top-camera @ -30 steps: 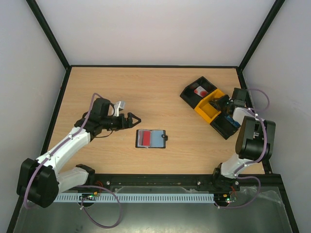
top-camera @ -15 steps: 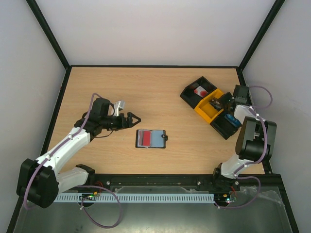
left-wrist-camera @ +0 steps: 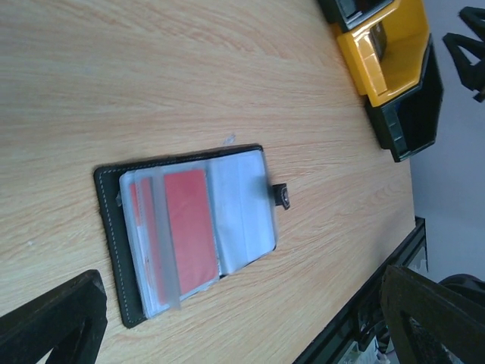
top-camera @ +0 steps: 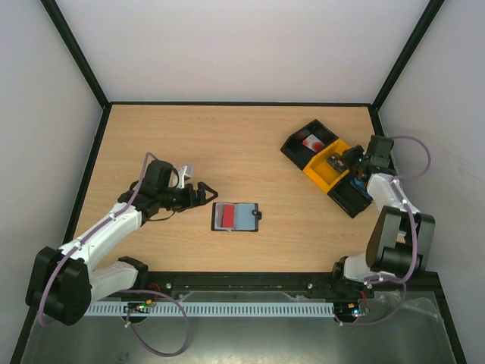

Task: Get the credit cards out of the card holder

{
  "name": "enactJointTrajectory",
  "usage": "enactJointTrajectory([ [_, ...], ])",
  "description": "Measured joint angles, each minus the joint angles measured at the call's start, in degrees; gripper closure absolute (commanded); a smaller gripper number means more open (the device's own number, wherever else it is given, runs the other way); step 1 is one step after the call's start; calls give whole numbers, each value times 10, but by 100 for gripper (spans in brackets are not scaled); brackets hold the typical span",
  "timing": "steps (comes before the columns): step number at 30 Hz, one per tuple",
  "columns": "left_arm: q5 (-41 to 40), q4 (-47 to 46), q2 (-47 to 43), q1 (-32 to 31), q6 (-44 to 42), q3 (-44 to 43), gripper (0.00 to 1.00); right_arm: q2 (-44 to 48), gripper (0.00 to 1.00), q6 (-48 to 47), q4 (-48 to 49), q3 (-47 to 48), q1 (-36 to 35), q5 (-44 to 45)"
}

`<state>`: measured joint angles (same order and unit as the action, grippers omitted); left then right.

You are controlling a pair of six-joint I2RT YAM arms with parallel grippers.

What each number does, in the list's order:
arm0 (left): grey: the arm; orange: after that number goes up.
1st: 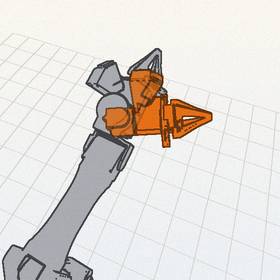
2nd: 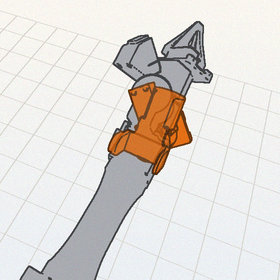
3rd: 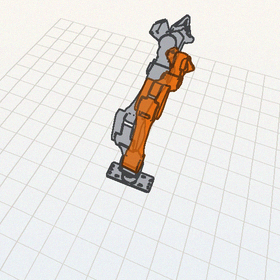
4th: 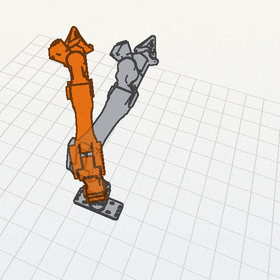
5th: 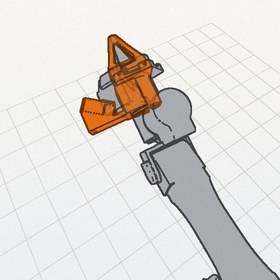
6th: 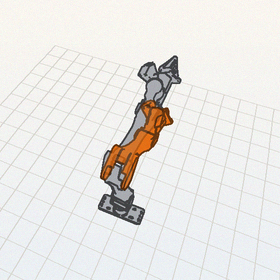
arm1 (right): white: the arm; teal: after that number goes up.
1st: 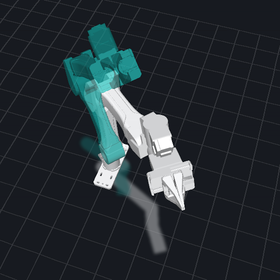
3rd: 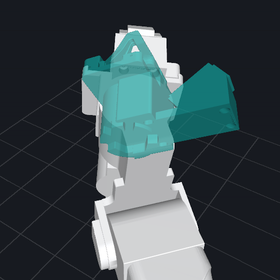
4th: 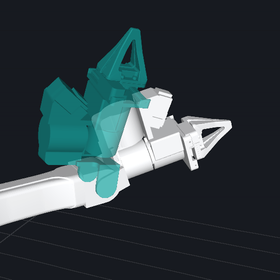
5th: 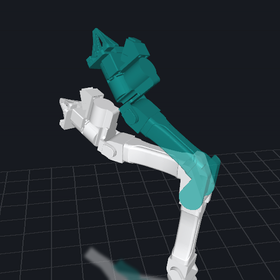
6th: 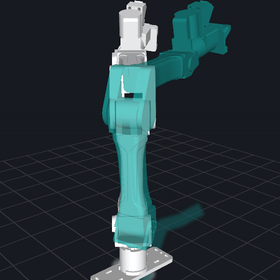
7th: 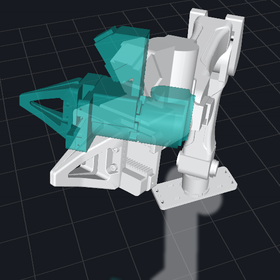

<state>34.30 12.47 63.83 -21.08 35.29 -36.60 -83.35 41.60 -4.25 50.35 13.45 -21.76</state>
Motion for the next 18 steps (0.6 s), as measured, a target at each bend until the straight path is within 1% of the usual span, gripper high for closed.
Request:
enactJointTrajectory([
  [3, -1, -3, 2, 0, 3, 14, 5, 41, 62, -1, -5, -24, -13, -9],
  [8, -6, -19, 8, 0, 15, 26, 7, 96, 63, -1, -13, -43, -64, -21],
  [13, -3, -60, 22, -2, 37, 47, 11, 141, 63, 9, -14, -80, -134, -27],
  [18, -3, -93, 50, -12, 53, 70, 13, 179, 65, 29, -9, -132, -225, -25],
])
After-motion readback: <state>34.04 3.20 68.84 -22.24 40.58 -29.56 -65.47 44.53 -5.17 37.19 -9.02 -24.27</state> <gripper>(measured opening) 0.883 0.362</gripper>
